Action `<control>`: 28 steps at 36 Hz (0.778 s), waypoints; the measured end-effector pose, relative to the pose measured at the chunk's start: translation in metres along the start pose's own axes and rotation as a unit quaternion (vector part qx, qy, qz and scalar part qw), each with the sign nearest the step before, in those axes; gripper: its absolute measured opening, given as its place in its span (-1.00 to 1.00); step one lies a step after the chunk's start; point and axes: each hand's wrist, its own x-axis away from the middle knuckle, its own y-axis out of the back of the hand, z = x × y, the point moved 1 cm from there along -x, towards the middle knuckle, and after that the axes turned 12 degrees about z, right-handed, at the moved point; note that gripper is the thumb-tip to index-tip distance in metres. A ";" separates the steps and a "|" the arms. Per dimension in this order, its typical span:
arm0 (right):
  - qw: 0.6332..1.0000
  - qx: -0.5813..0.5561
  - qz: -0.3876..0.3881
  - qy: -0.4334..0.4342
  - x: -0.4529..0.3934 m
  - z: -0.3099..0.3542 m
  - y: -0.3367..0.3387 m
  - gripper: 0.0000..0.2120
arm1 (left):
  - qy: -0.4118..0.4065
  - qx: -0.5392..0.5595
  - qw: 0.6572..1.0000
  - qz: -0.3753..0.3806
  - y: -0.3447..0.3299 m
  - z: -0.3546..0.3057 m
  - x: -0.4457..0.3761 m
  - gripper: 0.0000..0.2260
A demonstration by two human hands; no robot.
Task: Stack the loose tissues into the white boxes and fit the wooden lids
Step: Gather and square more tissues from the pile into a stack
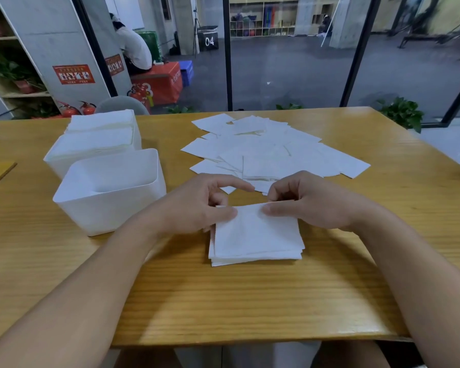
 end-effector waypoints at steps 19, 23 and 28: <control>0.994 0.109 -0.013 -0.019 -0.009 -0.001 -0.016 -0.55 | 0.076 -0.246 0.952 -0.166 -0.002 0.020 -0.018 -0.86; 0.994 0.099 -0.035 -0.020 -0.011 -0.005 -0.015 -0.53 | 0.084 -0.222 0.956 -0.170 -0.001 0.022 -0.018 -0.83; 0.992 0.102 -0.066 -0.020 -0.016 -0.011 -0.014 -0.52 | 0.089 -0.279 0.940 -0.174 -0.001 0.021 -0.020 -0.84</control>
